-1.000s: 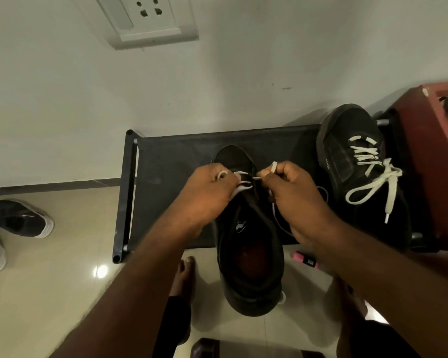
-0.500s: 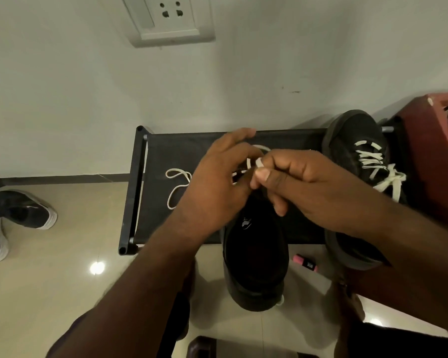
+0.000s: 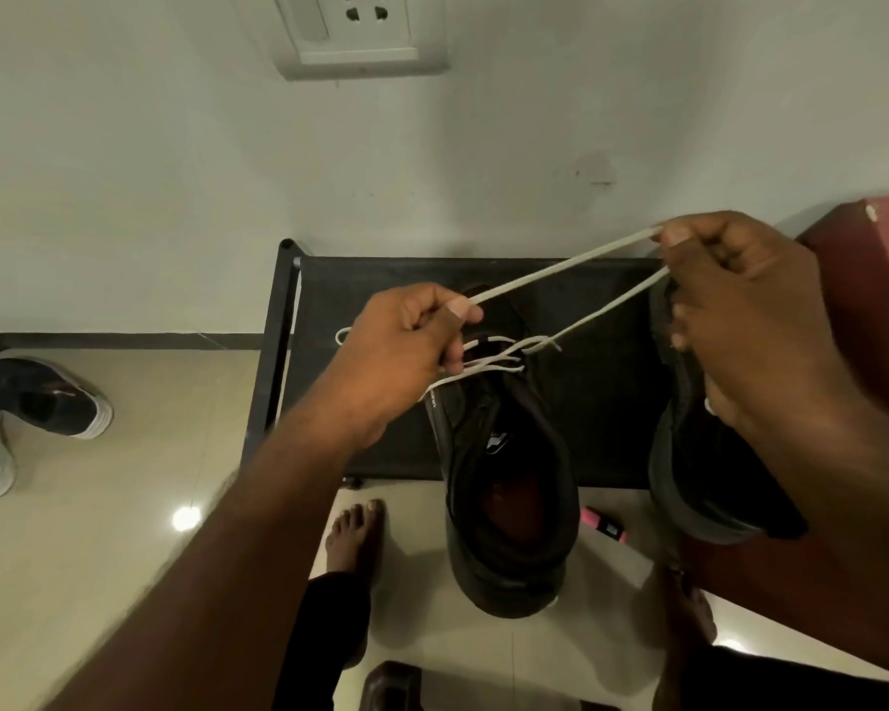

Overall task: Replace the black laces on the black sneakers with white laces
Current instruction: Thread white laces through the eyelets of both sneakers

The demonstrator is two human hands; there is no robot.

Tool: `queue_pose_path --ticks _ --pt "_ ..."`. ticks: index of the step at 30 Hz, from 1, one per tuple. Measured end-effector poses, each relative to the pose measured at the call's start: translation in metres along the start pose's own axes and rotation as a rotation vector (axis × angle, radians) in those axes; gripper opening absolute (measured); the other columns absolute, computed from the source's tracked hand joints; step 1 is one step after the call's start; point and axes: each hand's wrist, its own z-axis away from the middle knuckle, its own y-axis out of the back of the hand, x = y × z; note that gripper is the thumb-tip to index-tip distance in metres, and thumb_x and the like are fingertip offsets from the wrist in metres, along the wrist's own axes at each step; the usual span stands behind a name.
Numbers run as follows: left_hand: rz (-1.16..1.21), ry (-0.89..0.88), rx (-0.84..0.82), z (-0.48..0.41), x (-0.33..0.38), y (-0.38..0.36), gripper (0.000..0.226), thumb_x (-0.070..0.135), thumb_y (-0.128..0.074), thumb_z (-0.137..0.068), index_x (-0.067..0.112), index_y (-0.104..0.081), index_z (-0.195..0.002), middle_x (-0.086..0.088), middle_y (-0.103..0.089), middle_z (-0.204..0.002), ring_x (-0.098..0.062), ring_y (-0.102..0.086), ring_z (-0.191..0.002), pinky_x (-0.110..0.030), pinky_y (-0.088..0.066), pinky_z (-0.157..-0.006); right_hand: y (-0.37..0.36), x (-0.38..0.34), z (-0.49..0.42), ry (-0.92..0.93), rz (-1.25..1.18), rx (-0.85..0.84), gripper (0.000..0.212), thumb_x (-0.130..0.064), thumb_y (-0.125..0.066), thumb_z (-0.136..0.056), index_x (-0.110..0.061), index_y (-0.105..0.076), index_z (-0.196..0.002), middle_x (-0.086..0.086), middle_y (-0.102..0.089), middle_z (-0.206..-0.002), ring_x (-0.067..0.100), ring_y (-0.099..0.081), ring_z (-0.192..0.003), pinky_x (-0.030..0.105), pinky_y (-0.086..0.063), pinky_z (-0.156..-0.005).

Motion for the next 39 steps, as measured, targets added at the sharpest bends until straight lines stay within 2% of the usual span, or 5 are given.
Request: queue_pose_path --ticks 9,13,21,28,39 --pt "1.136 0.248 0.062 -0.005 0.023 -0.022 0.025 0.018 -0.038 -0.106 0.013 -0.056 -0.09 0.003 -0.047 -0.059 -0.007 -0.048 -0.049 -0.018 -0.045 -0.046 -0.042 -0.001 0.053 0.134 0.262 -0.756 0.031 -0.025 -0.069 -0.091 -0.029 -0.061 -0.121 -0.019 -0.066 -0.107 -0.006 -0.061 -0.102 0.011 -0.049 -0.084" --pt "1.254 0.232 0.29 -0.012 0.015 -0.009 0.021 0.017 -0.04 -0.105 0.012 -0.056 -0.093 0.0 -0.059 -0.062 -0.011 -0.065 -0.056 -0.023 -0.054 -0.053 -0.04 0.009 0.047 0.166 0.313 -0.655 0.016 -0.024 -0.057 -0.1 -0.023 -0.068 -0.089 -0.008 -0.067 -0.082 0.006 -0.063 -0.078 0.015 -0.046 -0.066" --pt "0.683 0.19 0.515 -0.012 -0.006 0.011 0.021 0.023 -0.038 -0.107 0.015 -0.054 -0.117 -0.004 -0.074 -0.094 -0.019 -0.074 -0.089 -0.028 -0.06 -0.071 -0.029 0.004 0.021 -0.22 0.106 -0.321 0.038 -0.044 -0.046 -0.103 -0.016 -0.058 -0.08 -0.004 -0.045 -0.047 0.01 -0.04 -0.039 0.024 -0.034 -0.041" --pt "-0.478 0.126 -0.118 0.009 -0.019 -0.007 0.039 0.042 -0.057 -0.096 0.025 -0.052 -0.131 0.008 -0.056 -0.115 -0.005 -0.057 -0.098 -0.016 -0.043 -0.073 -0.033 0.006 0.017 -0.557 -0.49 -0.244 0.022 -0.019 -0.036 -0.1 -0.016 -0.053 -0.087 -0.001 -0.045 -0.057 0.011 -0.036 -0.045 0.024 -0.028 -0.041" --pt "-0.575 0.016 0.031 0.009 -0.033 -0.016 0.011 0.028 -0.063 -0.094 0.021 -0.063 -0.103 0.002 -0.047 -0.117 -0.012 -0.046 -0.107 -0.026 -0.04 -0.092 -0.05 0.016 0.031 -0.479 -0.109 -0.356 0.027 -0.008 -0.042 -0.104 -0.019 -0.061 -0.12 0.003 -0.062 -0.08 0.005 -0.044 -0.053 0.02 -0.035 -0.045"
